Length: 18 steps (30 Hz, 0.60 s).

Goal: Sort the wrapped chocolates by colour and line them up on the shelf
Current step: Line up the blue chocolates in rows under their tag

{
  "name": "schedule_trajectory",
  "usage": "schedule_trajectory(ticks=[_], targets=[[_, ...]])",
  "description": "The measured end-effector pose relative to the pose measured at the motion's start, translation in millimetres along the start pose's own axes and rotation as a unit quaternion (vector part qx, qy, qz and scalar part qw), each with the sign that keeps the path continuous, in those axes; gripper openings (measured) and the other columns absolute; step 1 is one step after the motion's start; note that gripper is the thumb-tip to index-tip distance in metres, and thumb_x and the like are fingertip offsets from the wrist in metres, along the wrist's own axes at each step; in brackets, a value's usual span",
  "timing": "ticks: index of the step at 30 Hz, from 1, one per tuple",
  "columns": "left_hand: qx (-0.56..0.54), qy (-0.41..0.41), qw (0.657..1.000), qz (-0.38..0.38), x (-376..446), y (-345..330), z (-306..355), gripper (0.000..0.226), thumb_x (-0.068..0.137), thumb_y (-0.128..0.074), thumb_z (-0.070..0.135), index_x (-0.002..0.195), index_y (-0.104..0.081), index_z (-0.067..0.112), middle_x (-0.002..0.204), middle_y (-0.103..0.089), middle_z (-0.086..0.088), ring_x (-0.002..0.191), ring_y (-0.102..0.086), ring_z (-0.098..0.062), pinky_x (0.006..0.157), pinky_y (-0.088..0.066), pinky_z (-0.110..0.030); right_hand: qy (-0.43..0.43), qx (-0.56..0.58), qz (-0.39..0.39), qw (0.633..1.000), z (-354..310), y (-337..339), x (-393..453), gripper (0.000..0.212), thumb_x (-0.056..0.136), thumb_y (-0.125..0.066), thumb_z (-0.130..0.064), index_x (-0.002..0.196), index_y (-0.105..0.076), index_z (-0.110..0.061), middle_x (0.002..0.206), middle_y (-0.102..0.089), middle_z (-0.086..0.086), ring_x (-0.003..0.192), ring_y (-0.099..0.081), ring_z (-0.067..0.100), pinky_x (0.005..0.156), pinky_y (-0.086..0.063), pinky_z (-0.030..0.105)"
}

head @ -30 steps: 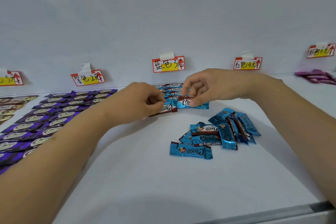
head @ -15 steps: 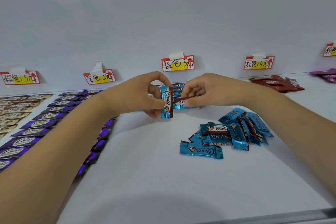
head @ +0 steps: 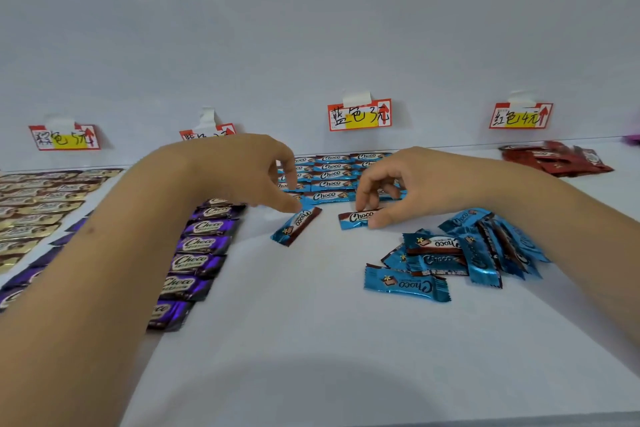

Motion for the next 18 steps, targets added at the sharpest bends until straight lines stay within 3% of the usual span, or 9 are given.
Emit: schedule_trajectory(ticks=[3, 5, 8, 11, 13, 16, 18], targets=[[-0.013, -0.018, 0.998, -0.052, -1, -14, 13, 0.031, 0.083, -0.074, 0.043, 0.109, -0.06, 0.034, 0.074, -0.07, 0.012, 0.068, -0.069, -0.002, 0.068, -0.054, -0.025, 0.001, -0.009, 0.0, 1.0, -3, -1, 0, 0.02, 0.078, -0.077, -0.043, 0.095, -0.068, -0.038, 0.088, -0.067, -0.016, 0.068, -0.049, 0.0, 0.068, -0.043, 0.021], [-0.019, -0.026, 0.996, -0.082, -1, -23, 20, 0.027, 0.086, -0.072, 0.042, 0.107, -0.061, 0.031, 0.066, -0.072, 0.015, 0.077, -0.072, -0.008, 0.079, -0.054, -0.029, 0.004, -0.004, -0.003, 1.0, -6, -5, 1, 0.021, 0.078, -0.077, -0.043, 0.095, -0.067, -0.037, 0.086, -0.066, -0.016, 0.067, -0.05, -0.001, 0.067, -0.044, 0.02], [-0.061, -0.019, 0.989, -0.131, -2, -36, 30, 0.028, 0.088, -0.07, 0.042, 0.099, -0.058, 0.019, 0.07, -0.075, 0.003, 0.062, -0.071, -0.014, 0.062, -0.049, -0.025, 0.011, 0.006, 0.004, 1.0, -11, -11, 4, 0.026, 0.077, -0.078, -0.045, 0.097, -0.065, -0.034, 0.085, -0.064, -0.014, 0.07, -0.052, 0.0, 0.068, -0.045, 0.022], [-0.025, -0.058, 0.997, -0.052, 0, -20, 31, 0.023, 0.085, -0.071, 0.044, 0.092, -0.062, 0.024, 0.069, -0.072, 0.01, 0.061, -0.067, -0.008, 0.067, -0.049, -0.024, 0.016, -0.001, 0.021, 1.0, -14, -10, 6, 0.03, 0.076, -0.078, -0.049, 0.098, -0.064, -0.035, 0.088, -0.064, -0.014, 0.072, -0.052, 0.004, 0.068, -0.045, 0.023], [-0.014, -0.104, 0.994, -0.018, -3, -6, 31, 0.014, 0.084, -0.074, 0.037, 0.095, -0.066, 0.036, 0.085, -0.069, 0.015, 0.077, -0.063, -0.003, 0.068, -0.045, -0.016, 0.017, 0.013, 0.025, 0.999, -14, -6, 3, 0.029, 0.076, -0.078, -0.047, 0.099, -0.065, -0.035, 0.089, -0.064, -0.014, 0.075, -0.053, 0.005, 0.068, -0.044, 0.02], [-0.03, -0.145, 0.986, -0.078, -9, -12, 35, 0.024, 0.082, -0.076, 0.027, 0.099, -0.069, 0.042, 0.102, -0.064, 0.021, 0.093, -0.059, 0.0, 0.068, -0.043, -0.009, 0.026, 0.006, 0.014, 1.0, -15, -5, 1, 0.022, 0.08, -0.076, -0.04, 0.1, -0.066, -0.036, 0.091, -0.065, -0.015, 0.076, -0.054, 0.002, 0.068, -0.043, 0.015], [-0.028, -0.145, 0.984, -0.095, -8, -22, 35, 0.022, 0.08, -0.077, 0.028, 0.096, -0.07, 0.041, 0.1, -0.065, 0.021, 0.093, -0.061, -0.003, 0.079, -0.049, -0.022, 0.029, 0.005, 0.011, 0.999, -15, -6, 1, 0.02, 0.082, -0.076, -0.037, 0.1, -0.067, -0.036, 0.091, -0.065, -0.015, 0.076, -0.055, 0.0, 0.069, -0.043, 0.012]])
Point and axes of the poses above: each hand's wrist, its own x-axis towards the middle knuckle, its own y-axis out of the back of the hand, z = x × y, the point moved 7 cm from there along x, towards the middle knuckle
